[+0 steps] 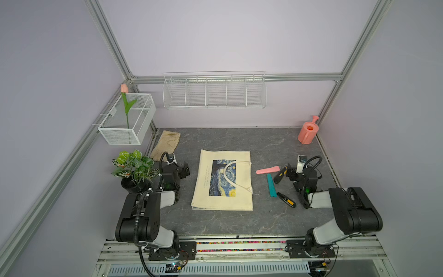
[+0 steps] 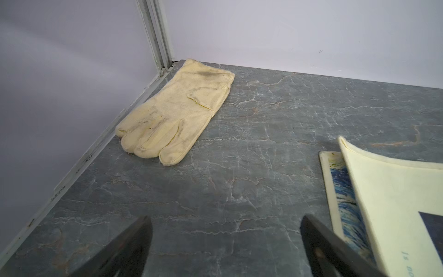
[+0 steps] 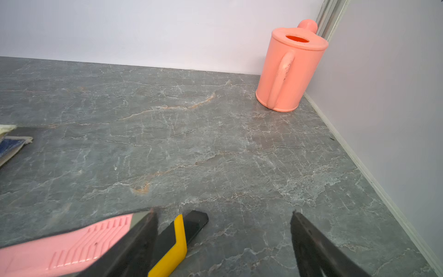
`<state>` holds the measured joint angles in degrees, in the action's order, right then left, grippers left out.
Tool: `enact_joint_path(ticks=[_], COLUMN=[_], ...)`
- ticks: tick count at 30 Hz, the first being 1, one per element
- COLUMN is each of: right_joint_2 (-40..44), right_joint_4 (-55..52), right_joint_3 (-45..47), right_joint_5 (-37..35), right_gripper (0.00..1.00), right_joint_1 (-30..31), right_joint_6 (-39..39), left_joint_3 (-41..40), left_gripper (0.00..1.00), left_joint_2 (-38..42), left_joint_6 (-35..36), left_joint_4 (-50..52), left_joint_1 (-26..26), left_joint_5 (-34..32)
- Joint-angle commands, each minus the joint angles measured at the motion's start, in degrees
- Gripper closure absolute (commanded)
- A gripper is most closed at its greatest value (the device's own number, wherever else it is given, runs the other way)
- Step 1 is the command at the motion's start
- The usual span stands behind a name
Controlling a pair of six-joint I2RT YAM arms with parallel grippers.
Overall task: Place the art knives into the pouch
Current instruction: Open the pouch at the center of the board.
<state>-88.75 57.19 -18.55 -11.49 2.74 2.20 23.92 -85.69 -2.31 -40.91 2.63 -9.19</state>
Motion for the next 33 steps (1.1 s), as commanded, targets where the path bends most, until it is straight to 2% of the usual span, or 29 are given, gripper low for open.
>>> enact_joint_path(ticks=[1,24,26,28,30,33], right_joint_2=[-0.31,-0.28,-0.29,1.28,5.97,15.28], right_joint_4=[0.45,0.38,1.88,2.31,-1.00,-8.82], right_joint_3=[-0.53,-0.62,-0.06,0.90,1.23,0.75], right_joint_5=[0.63,0.60,-3.28,-5.22,-7.61,-10.73], right_gripper=[0.11,0.11,0.11,0.11,0.11,0.11], right_joint_1=[-0.28,-0.26,0.30,0.56,1.66,2.77], right_joint_6=[0.88,0.87,0.44,-0.04,0.51,0.92], left_joint_3=[1.32,1.32,0.96,-0.89,-3.38,-2.77], left_gripper=[0.01,0.01,0.01,0.01,0.01,0.01], left_joint_2=[-0.72,-0.78,-0.65,1.10,6.43,16.25], left_joint_6=[0.88,0.77,0.77,1.47,2.05,2.14], left_joint_4=[-1.55,-1.61,-2.20,-5.12,-4.91,3.19], left_joint_1=[-0.23,-0.33,-0.19,-0.01,1.46,2.94], left_joint_5=[-0.62,-0.67,-1.44,-1.66,-4.93,-7.17])
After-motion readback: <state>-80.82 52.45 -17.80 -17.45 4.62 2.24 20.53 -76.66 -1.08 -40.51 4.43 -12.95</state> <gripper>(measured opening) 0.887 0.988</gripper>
